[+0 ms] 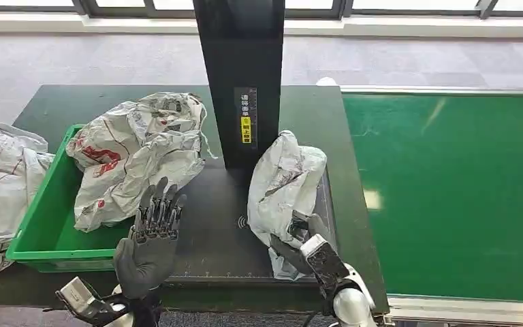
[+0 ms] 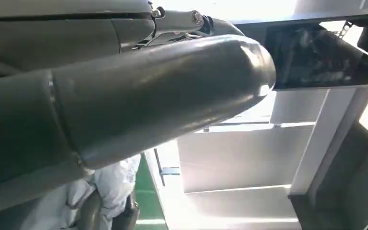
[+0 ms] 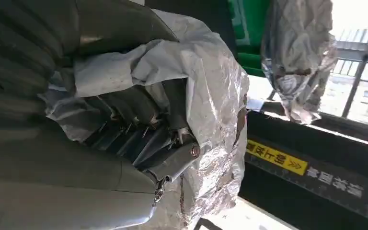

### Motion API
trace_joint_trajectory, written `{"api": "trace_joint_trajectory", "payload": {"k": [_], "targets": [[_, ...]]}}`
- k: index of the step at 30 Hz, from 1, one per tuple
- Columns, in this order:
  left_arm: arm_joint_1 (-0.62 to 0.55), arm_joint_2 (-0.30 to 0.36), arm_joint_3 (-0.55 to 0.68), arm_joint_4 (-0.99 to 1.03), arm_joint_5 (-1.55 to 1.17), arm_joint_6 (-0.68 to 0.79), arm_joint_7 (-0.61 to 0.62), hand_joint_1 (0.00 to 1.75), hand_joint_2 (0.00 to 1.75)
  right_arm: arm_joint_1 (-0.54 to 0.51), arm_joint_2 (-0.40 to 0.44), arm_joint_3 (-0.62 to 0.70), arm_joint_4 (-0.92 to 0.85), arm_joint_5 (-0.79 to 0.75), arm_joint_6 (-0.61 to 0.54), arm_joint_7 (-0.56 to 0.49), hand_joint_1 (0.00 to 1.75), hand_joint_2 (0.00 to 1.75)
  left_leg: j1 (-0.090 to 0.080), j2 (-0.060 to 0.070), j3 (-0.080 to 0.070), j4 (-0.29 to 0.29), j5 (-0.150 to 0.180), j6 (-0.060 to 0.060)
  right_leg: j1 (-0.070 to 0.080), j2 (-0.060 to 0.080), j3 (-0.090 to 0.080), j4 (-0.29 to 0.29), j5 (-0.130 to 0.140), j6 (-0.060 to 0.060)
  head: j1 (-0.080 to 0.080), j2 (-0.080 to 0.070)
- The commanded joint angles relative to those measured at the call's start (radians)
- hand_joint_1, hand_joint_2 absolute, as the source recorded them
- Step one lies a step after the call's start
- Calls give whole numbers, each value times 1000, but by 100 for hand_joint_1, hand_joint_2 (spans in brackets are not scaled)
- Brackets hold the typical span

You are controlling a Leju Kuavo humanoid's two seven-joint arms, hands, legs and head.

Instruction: Moved the parcel from conveyor to table for the left to box.

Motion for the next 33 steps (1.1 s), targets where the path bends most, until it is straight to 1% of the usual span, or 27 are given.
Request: {"api": "trace_joint_trajectory", "payload": {"k": [1,5,6,7,8,10,12,16,18,21,25,28,29,33], "targets": [[-31,18,-10,52,-5,2,-25,0,0,-49,-29,72,195,53,4,57,175,175,1,1,3,-3,1,0,1,1,3,-3,1,-1,0,0],[-31,17,-20,55,-7,5,-25,0,0,-76,-27,65,274,66,-6,85,175,175,0,0,2,-1,0,0,1,0,2,-2,0,0,0,0],[-35,15,-22,57,-6,5,-25,0,0,-85,-23,60,289,63,-15,86,115,175,1,1,2,-2,1,0,1,0,3,-3,1,-1,0,0],[-36,14,-22,57,-7,5,-25,0,0,-88,-20,55,293,60,-23,85,9,175,0,1,2,-1,0,0,1,0,2,-2,1,0,0,0],[-40,12,-23,58,-7,6,-25,0,0,-96,-19,45,299,53,-27,85,0,175,1,1,2,-2,1,0,1,1,3,-3,1,-1,0,0],[-45,10,-23,62,-9,8,-25,0,0,-101,-18,33,300,34,-26,79,0,175,1,0,2,-2,1,0,1,0,2,-2,1,0,0,0],[-44,11,-20,61,-6,8,-25,0,0,-89,-20,30,259,5,-26,23,0,175,0,0,1,-1,0,0,0,-1,1,-1,0,0,0,0],[-44,11,-20,61,-6,8,-25,0,0,-89,-20,30,259,5,-26,23,0,175,0,-1,1,-1,1,0,1,-1,2,-2,1,0,0,0],[-43,16,-14,64,2,6,-25,0,0,-73,-24,24,212,-49,16,-22,0,175,0,0,1,-1,0,0,0,0,1,-1,0,0,0,0],[-50,14,-5,66,7,-1,-25,0,0,-53,-35,28,154,-88,61,-49,0,175,0,-1,1,-1,1,0,0,-1,1,-1,0,0,0,0],[-45,9,1,53,4,2,-25,0,0,-11,-27,7,48,-119,33,-94,0,175,0,-2,0,-1,1,0,0,-2,1,-1,0,0,0,0],[-35,10,1,47,4,2,-25,0,0,15,-29,-8,-27,-165,56,-122,0,175,0,-2,0,0,0,0,0,-3,0,0,0,0,0,0],[-33,10,1,46,6,0,-25,0,0,27,-34,-11,-55,-187,77,-134,0,0,0,-2,0,0,0,0,0,-3,0,-1,0,0,0,0],[-37,9,3,49,8,-2,-25,0,0,29,-33,-11,-62,-198,90,-134,0,0,0,-1,1,-2,0,0,1,-2,2,-2,0,-1,0,0]]}}
